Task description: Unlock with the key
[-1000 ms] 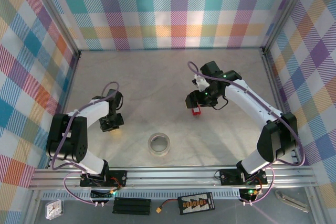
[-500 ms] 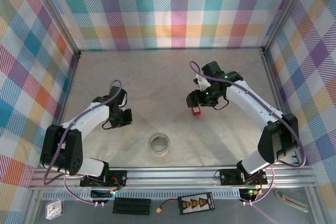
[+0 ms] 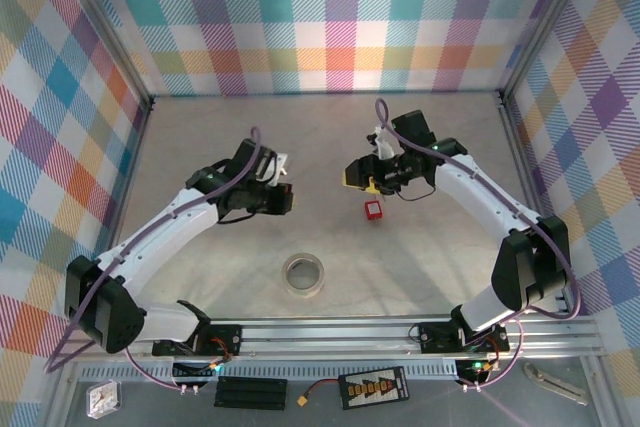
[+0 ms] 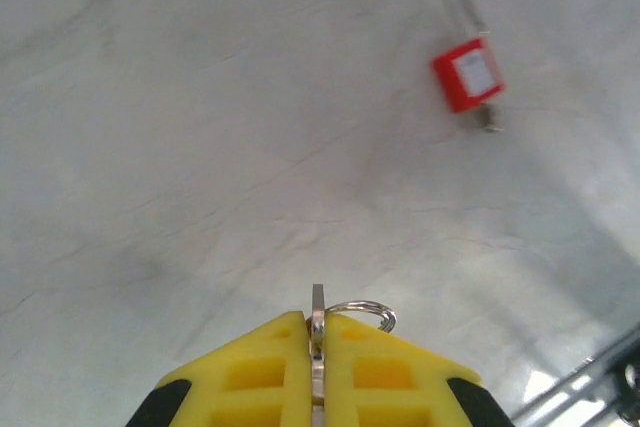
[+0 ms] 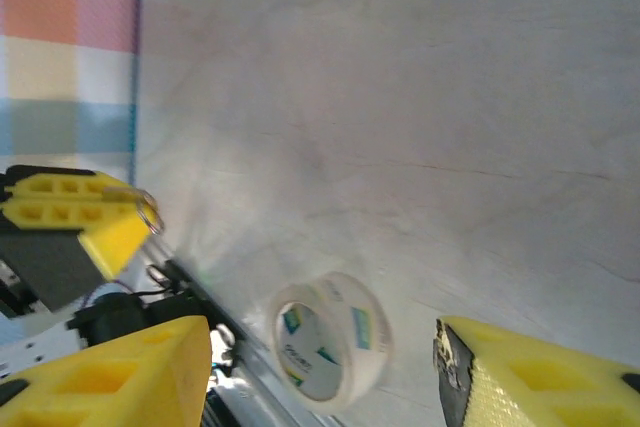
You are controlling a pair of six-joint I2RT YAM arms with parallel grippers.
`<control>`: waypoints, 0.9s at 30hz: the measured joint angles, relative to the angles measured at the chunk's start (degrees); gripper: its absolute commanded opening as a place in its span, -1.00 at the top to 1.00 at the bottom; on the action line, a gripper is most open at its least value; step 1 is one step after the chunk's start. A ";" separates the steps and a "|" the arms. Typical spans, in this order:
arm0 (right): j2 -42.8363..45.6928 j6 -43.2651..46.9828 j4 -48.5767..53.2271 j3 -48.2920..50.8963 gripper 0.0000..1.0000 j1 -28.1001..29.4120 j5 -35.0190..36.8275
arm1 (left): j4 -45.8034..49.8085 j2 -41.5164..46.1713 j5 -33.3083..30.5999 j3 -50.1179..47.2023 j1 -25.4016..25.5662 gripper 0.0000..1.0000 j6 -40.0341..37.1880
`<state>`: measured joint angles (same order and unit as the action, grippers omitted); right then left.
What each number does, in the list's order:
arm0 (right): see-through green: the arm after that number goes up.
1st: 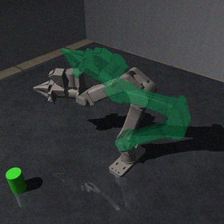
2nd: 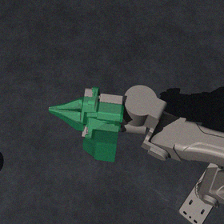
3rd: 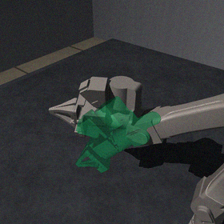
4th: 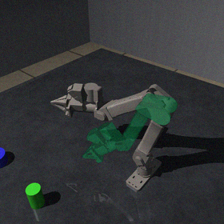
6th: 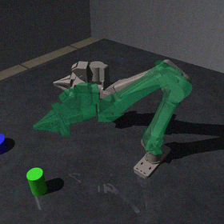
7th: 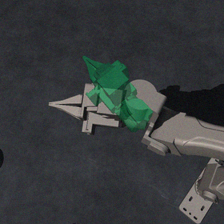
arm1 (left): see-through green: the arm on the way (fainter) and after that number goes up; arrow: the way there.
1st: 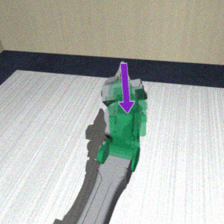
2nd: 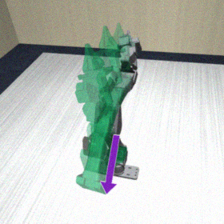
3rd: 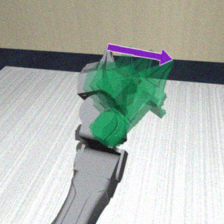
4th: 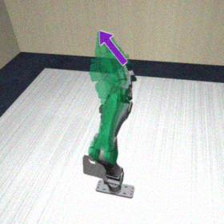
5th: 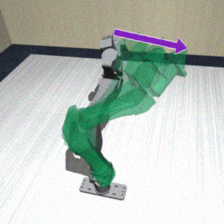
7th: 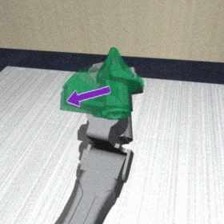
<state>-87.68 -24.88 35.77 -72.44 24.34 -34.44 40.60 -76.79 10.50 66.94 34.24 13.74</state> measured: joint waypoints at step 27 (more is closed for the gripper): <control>13.05 -6.38 -9.38 12.52 -0.06 0.00 -5.49 | -0.09 -8.15 13.60 10.86 12.66 0.95 -15.63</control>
<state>-74.63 -31.27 26.39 -59.92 24.34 -39.92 40.51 -84.95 24.10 77.80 46.89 -1.89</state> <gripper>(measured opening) 0.529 0.059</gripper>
